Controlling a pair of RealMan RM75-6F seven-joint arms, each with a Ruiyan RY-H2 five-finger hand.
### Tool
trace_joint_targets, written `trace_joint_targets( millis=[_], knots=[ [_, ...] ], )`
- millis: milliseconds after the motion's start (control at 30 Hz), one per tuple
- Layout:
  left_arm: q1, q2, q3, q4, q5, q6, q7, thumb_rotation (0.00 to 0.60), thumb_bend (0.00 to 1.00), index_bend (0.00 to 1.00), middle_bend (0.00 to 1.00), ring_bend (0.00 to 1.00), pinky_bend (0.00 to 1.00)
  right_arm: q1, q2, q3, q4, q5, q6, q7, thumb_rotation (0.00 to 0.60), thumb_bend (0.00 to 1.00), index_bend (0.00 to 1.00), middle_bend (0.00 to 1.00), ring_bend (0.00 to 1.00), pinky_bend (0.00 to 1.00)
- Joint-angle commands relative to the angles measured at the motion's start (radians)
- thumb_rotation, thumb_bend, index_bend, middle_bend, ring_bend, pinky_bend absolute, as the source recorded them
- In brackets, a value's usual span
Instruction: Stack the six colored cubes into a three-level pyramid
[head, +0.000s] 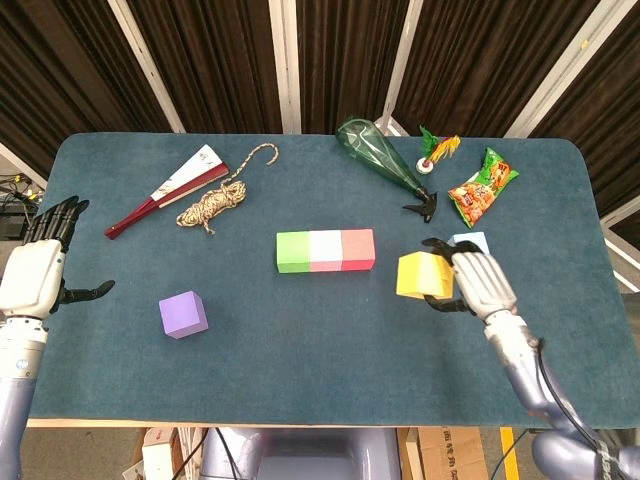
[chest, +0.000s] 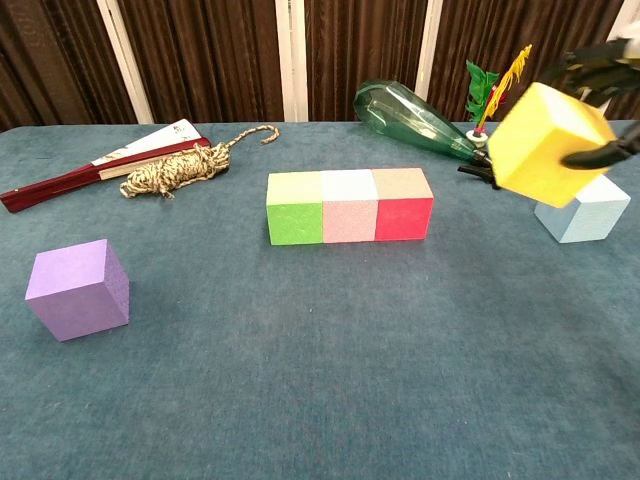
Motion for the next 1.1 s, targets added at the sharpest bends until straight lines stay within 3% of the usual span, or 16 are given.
trace_joint_targets(
  millis=[33, 267, 567, 1100],
  knots=[
    [-0.001, 0.0, 0.0, 0.001, -0.002, -0.001, 0.0, 0.6, 0.13, 0.0, 0.0, 0.0, 0.03, 0.095, -0.038, 0.027, 0.056, 0.047, -0.075, -0.085, 0.6, 0.29, 0.21, 0.47, 0.47, 0.18],
    [-0.003, -0.002, -0.001, 0.008, -0.011, -0.007, -0.002, 0.6, 0.13, 0.0, 0.0, 0.0, 0.03, 0.251, -0.128, 0.04, 0.187, 0.143, -0.155, -0.226, 0.6, 0.29, 0.21, 0.47, 0.47, 0.21],
    [-0.006, -0.003, 0.0, 0.016, -0.022, -0.017, -0.005, 0.6, 0.13, 0.0, 0.0, 0.0, 0.03, 0.397, -0.212, 0.056, 0.317, 0.342, -0.184, -0.336, 0.6, 0.29, 0.21, 0.47, 0.47, 0.21],
    [-0.017, -0.012, -0.003, 0.041, -0.061, -0.038, -0.004, 0.6, 0.13, 0.0, 0.0, 0.0, 0.03, 0.557, -0.28, 0.009, 0.406, 0.586, -0.243, -0.431, 0.6, 0.29, 0.21, 0.47, 0.47, 0.21]
  ],
)
